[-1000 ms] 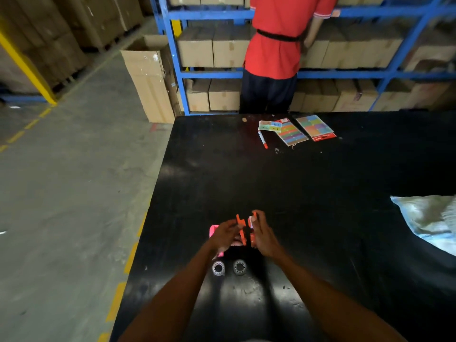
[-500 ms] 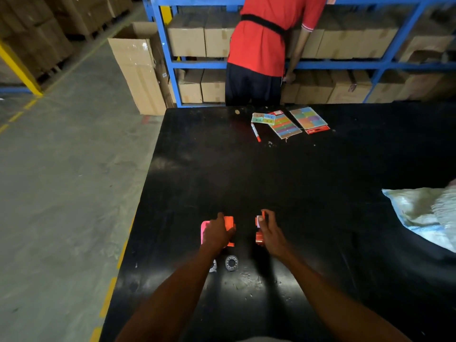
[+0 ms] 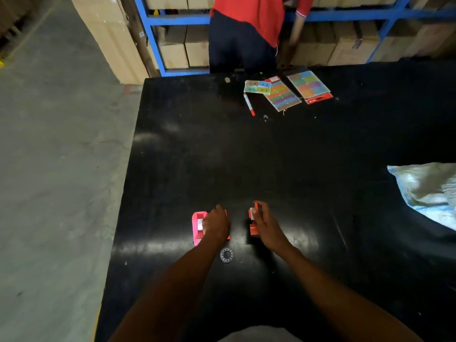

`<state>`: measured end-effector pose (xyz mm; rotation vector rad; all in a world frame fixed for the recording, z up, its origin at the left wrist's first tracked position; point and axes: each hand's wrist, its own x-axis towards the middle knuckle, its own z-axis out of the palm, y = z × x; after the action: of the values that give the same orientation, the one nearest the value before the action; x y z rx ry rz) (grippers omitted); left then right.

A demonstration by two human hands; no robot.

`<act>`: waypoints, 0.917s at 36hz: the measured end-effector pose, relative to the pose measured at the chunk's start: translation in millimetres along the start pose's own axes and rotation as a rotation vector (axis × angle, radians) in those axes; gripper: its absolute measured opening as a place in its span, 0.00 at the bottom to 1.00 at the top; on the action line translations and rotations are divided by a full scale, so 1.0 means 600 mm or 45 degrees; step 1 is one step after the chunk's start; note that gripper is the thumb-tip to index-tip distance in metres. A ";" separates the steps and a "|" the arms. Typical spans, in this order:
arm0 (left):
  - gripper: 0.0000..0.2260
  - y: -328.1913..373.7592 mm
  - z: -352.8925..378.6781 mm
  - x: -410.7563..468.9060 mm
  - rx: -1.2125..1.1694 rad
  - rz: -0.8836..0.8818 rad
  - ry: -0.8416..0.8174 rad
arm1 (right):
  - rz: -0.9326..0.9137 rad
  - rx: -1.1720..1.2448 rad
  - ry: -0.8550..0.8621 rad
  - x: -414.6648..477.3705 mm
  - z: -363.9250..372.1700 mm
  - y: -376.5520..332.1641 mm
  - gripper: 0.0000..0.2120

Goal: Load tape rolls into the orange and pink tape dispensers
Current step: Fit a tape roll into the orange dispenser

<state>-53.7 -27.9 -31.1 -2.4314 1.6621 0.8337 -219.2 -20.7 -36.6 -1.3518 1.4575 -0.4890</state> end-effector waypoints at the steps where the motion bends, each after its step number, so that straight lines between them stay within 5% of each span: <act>1: 0.14 -0.001 0.000 0.002 0.010 -0.007 -0.014 | 0.014 -0.003 -0.009 0.002 0.004 0.001 0.20; 14: 0.23 -0.002 -0.005 -0.007 0.020 0.023 -0.037 | 0.030 0.041 -0.048 -0.003 0.014 0.008 0.17; 21: 0.16 0.012 -0.027 -0.039 0.063 0.188 0.214 | 0.001 0.125 -0.003 -0.027 0.005 0.000 0.15; 26: 0.13 0.024 -0.045 -0.061 -0.489 0.515 0.127 | -0.096 0.154 0.043 -0.049 -0.004 -0.009 0.16; 33: 0.17 0.032 -0.059 -0.105 -1.170 0.416 -0.340 | -0.183 0.137 0.067 -0.067 -0.017 -0.020 0.16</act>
<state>-73.5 4.2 33.3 -2.3032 1.8427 2.2737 -229.7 8.8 -6.6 -1.3720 1.3622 -0.6908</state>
